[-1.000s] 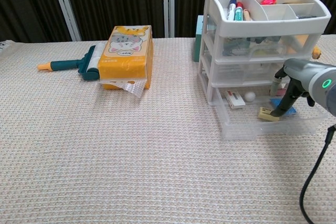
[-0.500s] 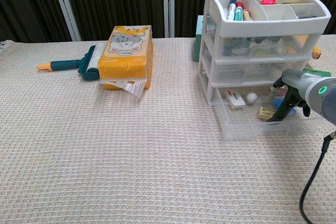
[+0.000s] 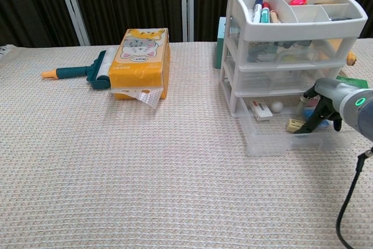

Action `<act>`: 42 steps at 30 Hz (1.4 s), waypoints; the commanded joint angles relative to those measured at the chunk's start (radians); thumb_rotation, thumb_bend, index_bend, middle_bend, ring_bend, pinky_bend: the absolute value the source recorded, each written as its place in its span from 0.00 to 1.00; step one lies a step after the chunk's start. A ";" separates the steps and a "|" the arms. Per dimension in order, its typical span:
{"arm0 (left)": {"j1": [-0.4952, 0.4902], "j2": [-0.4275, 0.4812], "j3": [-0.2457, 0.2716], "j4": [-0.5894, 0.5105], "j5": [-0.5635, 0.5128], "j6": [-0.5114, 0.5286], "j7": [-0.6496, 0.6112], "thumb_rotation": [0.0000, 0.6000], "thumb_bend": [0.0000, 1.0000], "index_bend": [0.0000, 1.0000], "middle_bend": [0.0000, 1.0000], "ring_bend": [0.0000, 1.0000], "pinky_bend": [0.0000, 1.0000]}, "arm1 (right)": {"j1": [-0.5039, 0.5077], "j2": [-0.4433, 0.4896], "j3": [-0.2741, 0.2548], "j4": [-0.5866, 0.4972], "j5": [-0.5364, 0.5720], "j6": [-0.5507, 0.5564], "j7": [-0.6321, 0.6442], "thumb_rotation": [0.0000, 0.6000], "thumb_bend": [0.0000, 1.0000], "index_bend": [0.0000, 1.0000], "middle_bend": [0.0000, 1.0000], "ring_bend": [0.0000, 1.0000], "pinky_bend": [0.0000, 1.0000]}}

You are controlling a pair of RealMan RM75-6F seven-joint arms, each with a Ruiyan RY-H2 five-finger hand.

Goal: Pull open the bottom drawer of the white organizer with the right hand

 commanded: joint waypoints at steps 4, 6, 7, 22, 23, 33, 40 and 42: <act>0.000 0.000 0.000 0.000 -0.001 -0.002 0.001 1.00 0.04 0.00 0.00 0.00 0.00 | 0.002 -0.002 -0.011 0.029 0.010 -0.021 0.017 1.00 0.09 0.47 1.00 1.00 0.69; -0.001 0.000 0.000 0.000 -0.002 -0.003 0.001 1.00 0.04 0.00 0.00 0.00 0.00 | 0.002 -0.003 -0.013 0.035 0.012 -0.025 0.023 1.00 0.09 0.47 1.00 1.00 0.69; -0.001 0.000 -0.001 0.001 -0.002 -0.004 0.001 1.00 0.04 0.00 0.00 0.00 0.00 | 0.003 -0.003 -0.014 0.037 0.012 -0.026 0.025 1.00 0.09 0.48 1.00 1.00 0.69; -0.001 0.001 0.001 0.001 0.001 -0.003 -0.003 1.00 0.04 0.00 0.00 0.00 0.00 | 0.005 -0.004 -0.041 0.045 -0.018 -0.022 0.069 1.00 0.27 0.58 1.00 1.00 0.69; -0.001 0.001 0.001 0.001 0.000 -0.004 -0.003 1.00 0.04 0.00 0.00 0.00 0.00 | 0.004 -0.002 -0.043 0.042 -0.019 -0.022 0.072 1.00 0.28 0.58 1.00 1.00 0.69; 0.001 0.001 0.001 0.001 0.000 -0.001 -0.003 1.00 0.04 0.00 0.00 0.00 0.00 | -0.014 0.033 -0.067 -0.020 -0.065 0.001 0.096 1.00 0.29 0.57 1.00 1.00 0.69; 0.001 0.001 0.001 0.000 0.000 0.000 -0.001 1.00 0.04 0.00 0.00 0.00 0.00 | -0.057 0.118 -0.079 -0.161 -0.156 0.056 0.146 1.00 0.29 0.57 1.00 1.00 0.69; 0.002 0.001 0.001 0.000 0.001 0.002 0.000 1.00 0.04 0.00 0.00 0.00 0.00 | -0.070 0.142 -0.084 -0.195 -0.181 0.068 0.159 1.00 0.29 0.57 1.00 1.00 0.69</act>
